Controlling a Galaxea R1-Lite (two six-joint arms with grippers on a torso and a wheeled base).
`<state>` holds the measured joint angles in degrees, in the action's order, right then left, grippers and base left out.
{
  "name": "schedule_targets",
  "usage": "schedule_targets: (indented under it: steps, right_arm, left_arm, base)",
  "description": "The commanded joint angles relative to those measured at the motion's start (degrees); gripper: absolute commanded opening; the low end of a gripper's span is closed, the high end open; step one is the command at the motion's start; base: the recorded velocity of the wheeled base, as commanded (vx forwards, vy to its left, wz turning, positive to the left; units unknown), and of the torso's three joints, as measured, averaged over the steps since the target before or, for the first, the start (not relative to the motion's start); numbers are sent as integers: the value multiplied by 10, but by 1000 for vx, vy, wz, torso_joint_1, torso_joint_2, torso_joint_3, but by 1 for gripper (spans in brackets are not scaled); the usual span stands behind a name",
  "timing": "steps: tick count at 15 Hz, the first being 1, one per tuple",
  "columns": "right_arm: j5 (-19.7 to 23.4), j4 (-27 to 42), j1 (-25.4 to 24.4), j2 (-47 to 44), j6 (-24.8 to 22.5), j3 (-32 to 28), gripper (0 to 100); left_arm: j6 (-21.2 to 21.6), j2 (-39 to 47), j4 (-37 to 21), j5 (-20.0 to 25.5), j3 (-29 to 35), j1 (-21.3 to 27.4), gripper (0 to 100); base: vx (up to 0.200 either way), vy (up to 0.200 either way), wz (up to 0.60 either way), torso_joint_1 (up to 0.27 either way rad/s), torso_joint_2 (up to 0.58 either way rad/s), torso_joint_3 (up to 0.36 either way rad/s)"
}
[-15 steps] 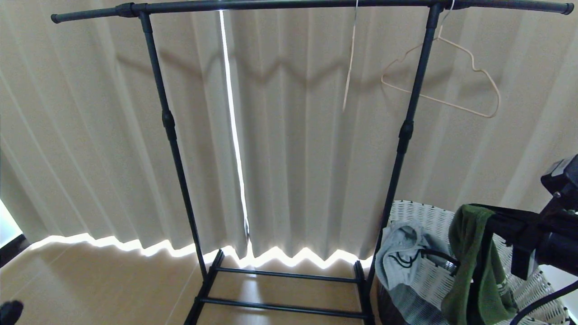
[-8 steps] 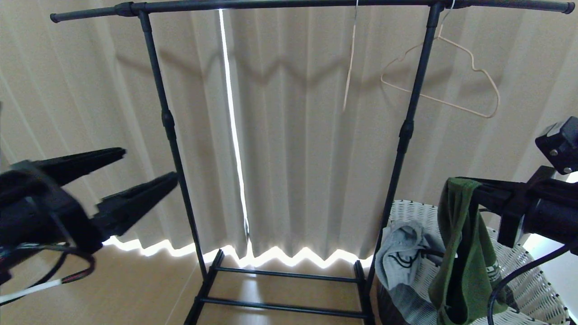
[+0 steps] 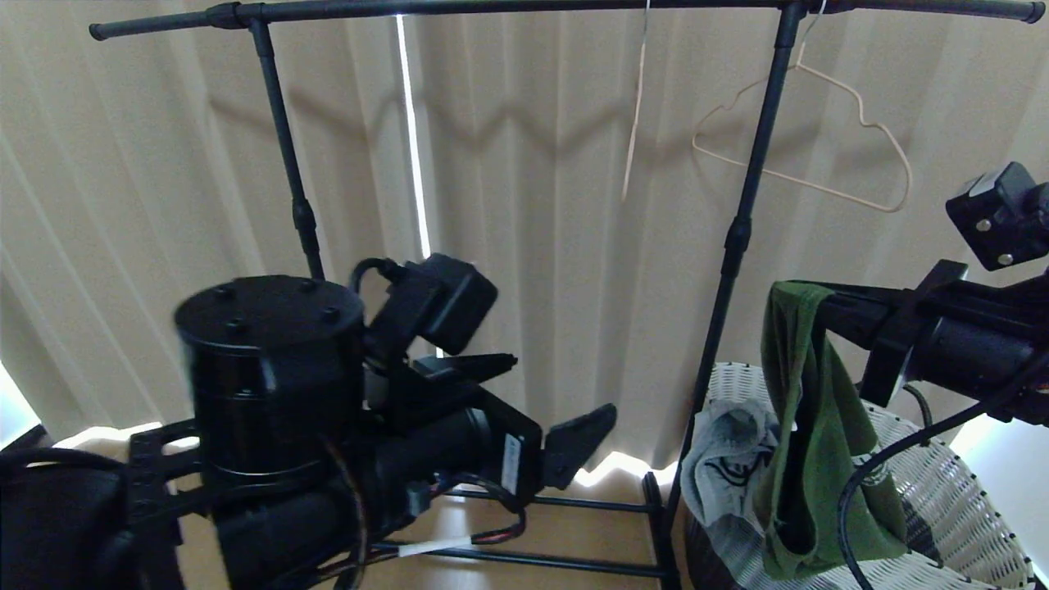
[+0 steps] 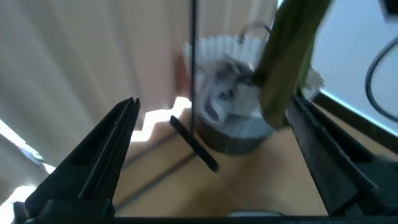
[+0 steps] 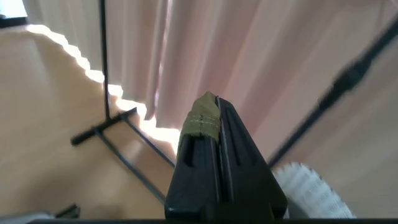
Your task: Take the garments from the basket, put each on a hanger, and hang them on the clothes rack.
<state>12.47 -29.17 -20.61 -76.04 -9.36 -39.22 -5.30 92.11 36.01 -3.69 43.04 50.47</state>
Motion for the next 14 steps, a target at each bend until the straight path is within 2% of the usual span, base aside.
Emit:
schedule_targets:
  steps: [1, 4, 6, 12, 14]
  right_arm:
    - [0, -1, -11, -17, 9, -17, 0]
    - [0, -4, -19, -22, 38, -35, 0]
    - [0, -9, -35, -21, 50, -38, 0]
    - [0, -20, -44, -17, 50, -38, 0]
    - [0, -20, -44, -13, 50, -38, 0]
  left_arm:
    - [-4, 84, 2, -8, 39, 37, 100]
    - [-20, 125, 5, -7, 56, 75, 100]
    - [-58, 161, 17, -8, 86, 89, 100]
    - [-66, 227, 58, -9, 138, 100, 100]
    - [-66, 249, 58, -26, 155, 100, 100]
  base:
    - [0, 0, 0, 0, 0, 0]
    - [0, 0, 0, 0, 0, 0]
    - [0, 0, 0, 0, 0, 0]
    - [0, 0, 0, 0, 0, 0]
    - [0, 0, 0, 0, 0, 0]
